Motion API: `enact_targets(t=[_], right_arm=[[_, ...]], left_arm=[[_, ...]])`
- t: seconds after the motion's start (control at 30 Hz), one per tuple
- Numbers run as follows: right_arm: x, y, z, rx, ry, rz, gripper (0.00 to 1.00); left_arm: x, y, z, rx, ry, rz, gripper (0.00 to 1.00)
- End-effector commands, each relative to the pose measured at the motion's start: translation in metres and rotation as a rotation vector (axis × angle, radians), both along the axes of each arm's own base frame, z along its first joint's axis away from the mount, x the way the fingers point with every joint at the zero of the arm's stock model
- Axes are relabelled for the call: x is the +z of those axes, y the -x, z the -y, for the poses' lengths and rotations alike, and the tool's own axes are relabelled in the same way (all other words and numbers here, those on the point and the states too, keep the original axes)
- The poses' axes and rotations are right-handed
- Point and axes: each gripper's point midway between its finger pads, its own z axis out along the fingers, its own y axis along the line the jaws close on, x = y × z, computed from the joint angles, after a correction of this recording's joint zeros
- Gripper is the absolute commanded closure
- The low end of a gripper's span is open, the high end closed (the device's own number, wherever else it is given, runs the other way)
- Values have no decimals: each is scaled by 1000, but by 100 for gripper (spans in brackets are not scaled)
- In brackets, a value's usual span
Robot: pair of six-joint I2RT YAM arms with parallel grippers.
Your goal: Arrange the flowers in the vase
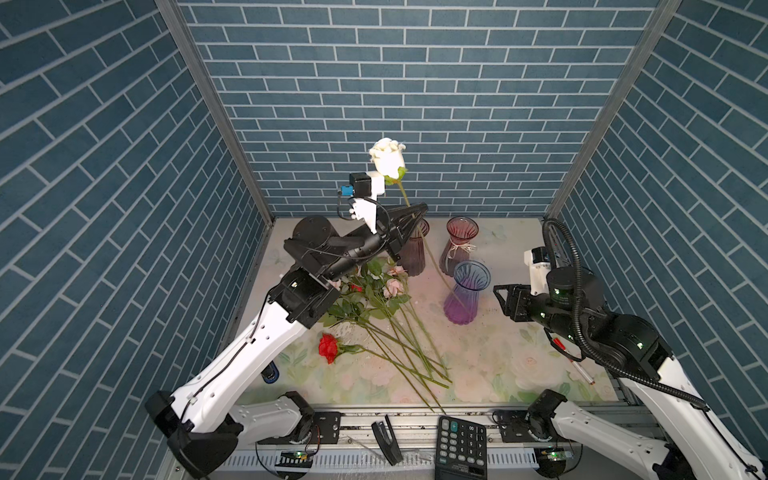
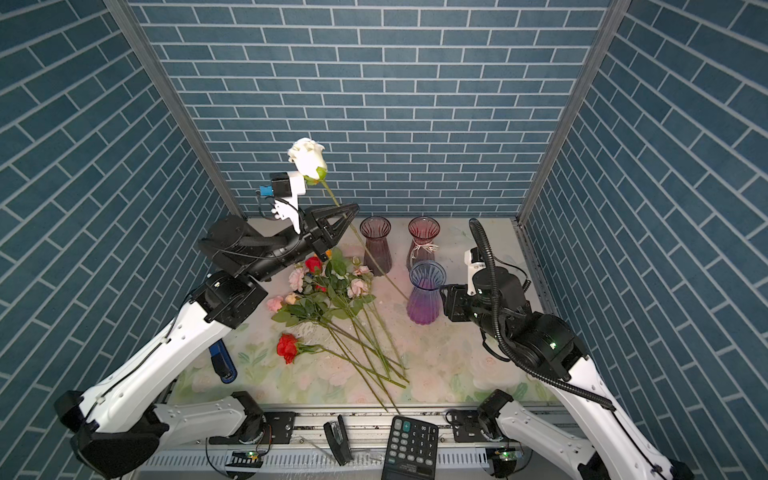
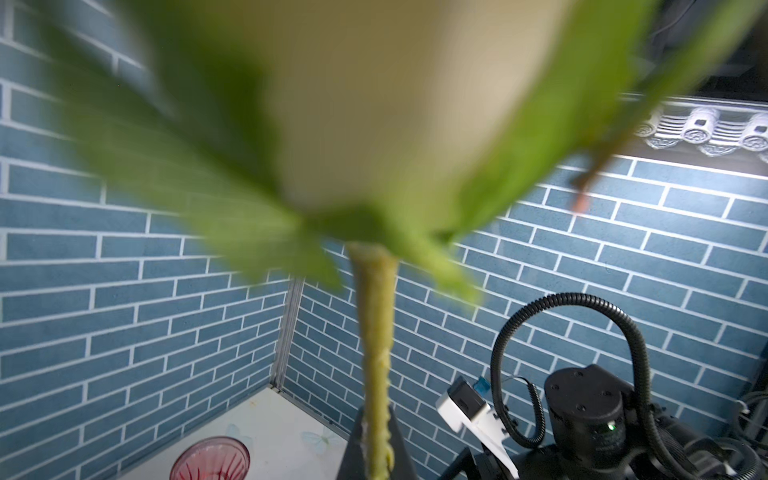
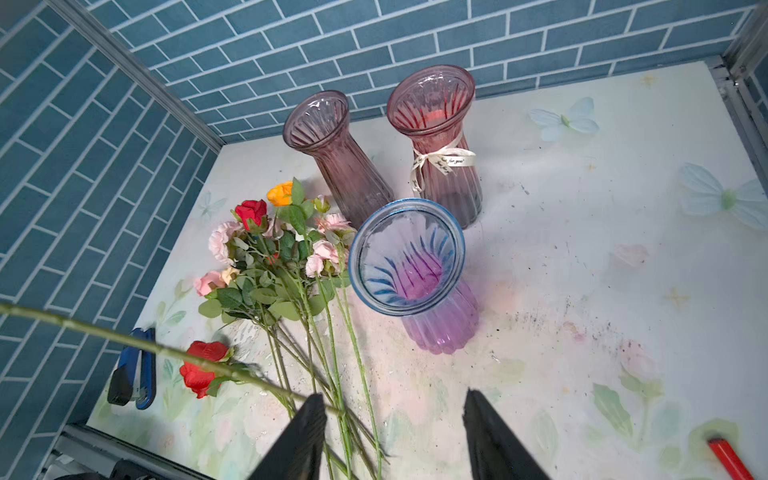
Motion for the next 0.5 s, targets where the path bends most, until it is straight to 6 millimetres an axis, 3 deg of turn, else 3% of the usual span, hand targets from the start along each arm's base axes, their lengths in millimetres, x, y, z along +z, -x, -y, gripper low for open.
enact_targets(t=[0.0, 0.2, 0.47], right_arm=[[-4, -10, 2, -37, 14, -6, 45], [13, -24, -11, -18, -47, 27, 45], [26, -15, -14, 64, -72, 10, 44]], left_arm=[[39, 4, -1, 22, 35, 176, 100], [41, -15, 16, 29, 25, 214, 100], [4, -53, 53, 31, -61, 192, 100]])
